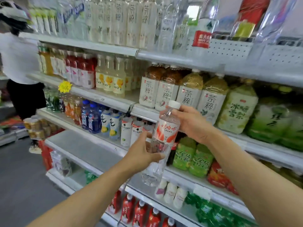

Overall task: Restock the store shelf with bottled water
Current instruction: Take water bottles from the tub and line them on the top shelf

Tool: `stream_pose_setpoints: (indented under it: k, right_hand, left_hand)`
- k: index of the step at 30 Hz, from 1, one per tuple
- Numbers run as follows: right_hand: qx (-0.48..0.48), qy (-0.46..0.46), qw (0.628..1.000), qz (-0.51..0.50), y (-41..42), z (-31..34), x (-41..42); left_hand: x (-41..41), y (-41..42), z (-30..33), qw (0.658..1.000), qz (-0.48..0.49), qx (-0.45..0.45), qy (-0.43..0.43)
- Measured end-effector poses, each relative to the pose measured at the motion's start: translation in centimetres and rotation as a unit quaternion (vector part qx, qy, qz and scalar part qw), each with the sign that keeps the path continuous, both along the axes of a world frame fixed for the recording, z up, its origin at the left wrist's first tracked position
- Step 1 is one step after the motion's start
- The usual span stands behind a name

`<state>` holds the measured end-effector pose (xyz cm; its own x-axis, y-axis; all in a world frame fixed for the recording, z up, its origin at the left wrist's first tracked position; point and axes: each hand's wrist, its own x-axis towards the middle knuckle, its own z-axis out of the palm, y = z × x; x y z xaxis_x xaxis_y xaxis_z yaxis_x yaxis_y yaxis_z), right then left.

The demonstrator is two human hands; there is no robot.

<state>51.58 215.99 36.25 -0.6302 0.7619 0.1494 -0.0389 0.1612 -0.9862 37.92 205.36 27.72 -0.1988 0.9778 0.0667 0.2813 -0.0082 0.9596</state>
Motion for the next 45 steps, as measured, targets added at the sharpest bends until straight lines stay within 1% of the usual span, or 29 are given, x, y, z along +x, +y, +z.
stream_pose_setpoints:
  k: [3,7,9,11,15,18,21,24,28,32,35,38,41,45]
  right_hand:
    - [0.086,-0.042,0.992,-0.080,0.1,2.8,2.8]
    - [0.172,-0.089,0.966,-0.173,0.0,6.6,7.4]
    - [0.219,-0.114,0.938,-0.244,0.1,8.3,10.1]
    - [0.266,-0.152,0.899,-0.311,0.4,9.6,13.0]
    - [0.317,-0.239,0.830,-0.391,1.6,11.7,18.7]
    - [0.340,-0.289,0.786,-0.428,3.3,12.6,22.2]
    - [0.362,-0.349,0.730,-0.462,5.9,13.1,25.6]
    - [0.367,-0.378,0.695,-0.489,8.0,13.5,28.6]
    - [0.408,-0.422,0.650,-0.482,10.3,13.7,31.9]
    - [0.460,-0.460,0.600,-0.466,11.9,13.2,33.9]
    - [0.495,-0.460,0.583,-0.451,12.5,12.8,34.7]
    - [0.522,-0.423,0.593,-0.444,13.1,12.5,35.1]
    - [0.546,-0.407,0.582,-0.445,13.8,12.1,35.6]
    - [0.557,-0.392,0.578,-0.450,14.2,11.5,35.8]
  left_hand:
    - [2.3,1.3,2.9,0.999,-0.017,0.029,0.006]
    - [5.5,3.4,6.9,0.997,-0.045,0.058,0.007]
    - [7.0,4.6,8.9,0.996,-0.050,0.074,0.006]
    - [8.7,5.7,11.0,0.994,-0.062,0.094,0.006]
    - [11.9,8.2,15.1,0.989,-0.077,0.126,0.000]
    - [14.2,10.1,18.0,0.985,-0.090,0.149,-0.007]
    - [16.3,11.9,20.9,0.980,-0.103,0.170,-0.010]
    - [18.6,13.8,23.7,0.976,-0.114,0.182,-0.015]
    - [22.2,16.8,27.4,0.968,-0.108,0.226,-0.008]
    - [26.3,19.8,30.5,0.963,-0.112,0.244,-0.029]
    - [28.9,22.1,32.0,0.960,-0.114,0.255,-0.035]
    - [31.1,24.3,32.7,0.958,-0.111,0.263,-0.036]
    - [32.9,26.3,32.8,0.957,-0.116,0.260,-0.050]
    - [34.3,28.5,32.5,0.959,-0.115,0.252,-0.058]
